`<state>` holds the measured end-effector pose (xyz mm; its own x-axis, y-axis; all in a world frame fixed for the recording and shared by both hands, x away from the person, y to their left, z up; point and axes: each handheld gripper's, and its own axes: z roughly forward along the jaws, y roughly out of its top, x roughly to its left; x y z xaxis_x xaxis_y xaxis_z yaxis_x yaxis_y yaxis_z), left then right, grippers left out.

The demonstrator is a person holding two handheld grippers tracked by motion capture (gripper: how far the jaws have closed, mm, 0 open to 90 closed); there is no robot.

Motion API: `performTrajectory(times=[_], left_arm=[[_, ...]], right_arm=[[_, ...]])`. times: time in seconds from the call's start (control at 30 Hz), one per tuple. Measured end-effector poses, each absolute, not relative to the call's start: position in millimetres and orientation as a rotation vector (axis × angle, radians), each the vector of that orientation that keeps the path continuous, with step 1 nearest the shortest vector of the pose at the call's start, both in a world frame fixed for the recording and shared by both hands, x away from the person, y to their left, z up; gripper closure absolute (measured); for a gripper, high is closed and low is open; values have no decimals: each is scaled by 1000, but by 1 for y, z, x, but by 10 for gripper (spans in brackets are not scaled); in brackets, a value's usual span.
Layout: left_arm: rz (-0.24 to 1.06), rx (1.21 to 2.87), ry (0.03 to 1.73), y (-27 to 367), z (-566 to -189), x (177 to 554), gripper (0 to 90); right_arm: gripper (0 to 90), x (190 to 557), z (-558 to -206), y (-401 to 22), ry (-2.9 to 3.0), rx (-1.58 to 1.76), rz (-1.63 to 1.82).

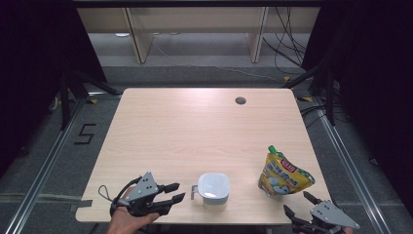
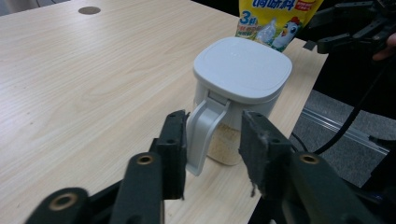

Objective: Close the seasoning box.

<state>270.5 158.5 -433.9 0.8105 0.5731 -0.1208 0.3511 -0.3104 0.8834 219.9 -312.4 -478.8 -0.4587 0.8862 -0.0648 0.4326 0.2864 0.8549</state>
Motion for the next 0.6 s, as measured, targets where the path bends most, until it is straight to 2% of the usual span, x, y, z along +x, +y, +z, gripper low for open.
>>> performTrajectory(times=[0.23, 0.6], left_arm=[[251, 1933, 758, 173, -444, 268, 418], [246, 1965, 791, 188, -457, 264, 335]], right_arm=[[230, 220, -479, -312, 2019, 1169, 1089], [230, 222, -479, -313, 2034, 1121, 1083]])
